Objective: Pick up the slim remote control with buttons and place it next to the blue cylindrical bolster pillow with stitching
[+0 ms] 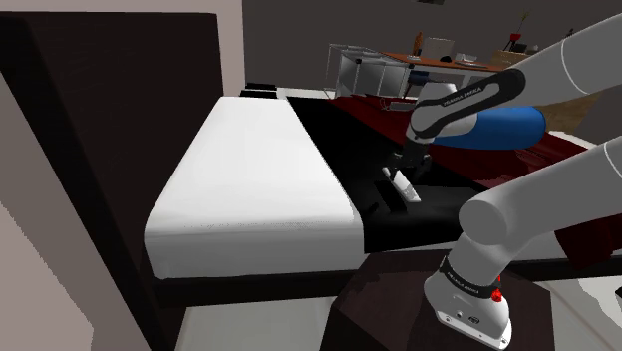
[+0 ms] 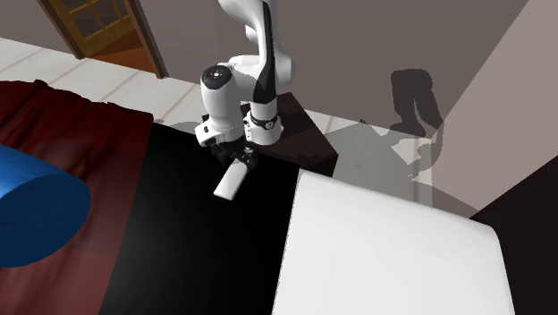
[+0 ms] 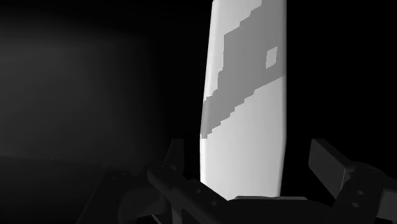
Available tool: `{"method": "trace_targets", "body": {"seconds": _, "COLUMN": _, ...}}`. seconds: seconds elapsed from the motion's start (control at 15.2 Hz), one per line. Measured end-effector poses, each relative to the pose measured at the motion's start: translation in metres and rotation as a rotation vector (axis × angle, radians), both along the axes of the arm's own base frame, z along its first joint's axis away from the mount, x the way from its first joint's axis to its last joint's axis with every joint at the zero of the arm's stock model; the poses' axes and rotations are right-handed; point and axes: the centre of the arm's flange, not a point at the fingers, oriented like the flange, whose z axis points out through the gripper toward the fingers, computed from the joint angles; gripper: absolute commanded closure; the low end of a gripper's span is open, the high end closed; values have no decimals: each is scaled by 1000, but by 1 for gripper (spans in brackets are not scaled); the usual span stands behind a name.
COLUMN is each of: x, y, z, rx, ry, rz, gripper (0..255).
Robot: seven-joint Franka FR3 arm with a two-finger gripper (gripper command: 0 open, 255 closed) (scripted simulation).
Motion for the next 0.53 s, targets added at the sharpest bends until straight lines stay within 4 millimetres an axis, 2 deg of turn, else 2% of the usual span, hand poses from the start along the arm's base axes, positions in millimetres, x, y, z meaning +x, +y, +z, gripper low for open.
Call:
{"method": "trace_targets", "body": {"seconds": 0.26, "x": 0, "y": 0, "z": -17, "rx": 0, "ry": -1, "rz": -1, "gripper": 0}}
{"method": "trace_targets", "body": {"seconds": 0.53, "x": 1, "y": 0, "z": -19, "rx": -1, "ry": -1, "rz": -1, "gripper": 0}}
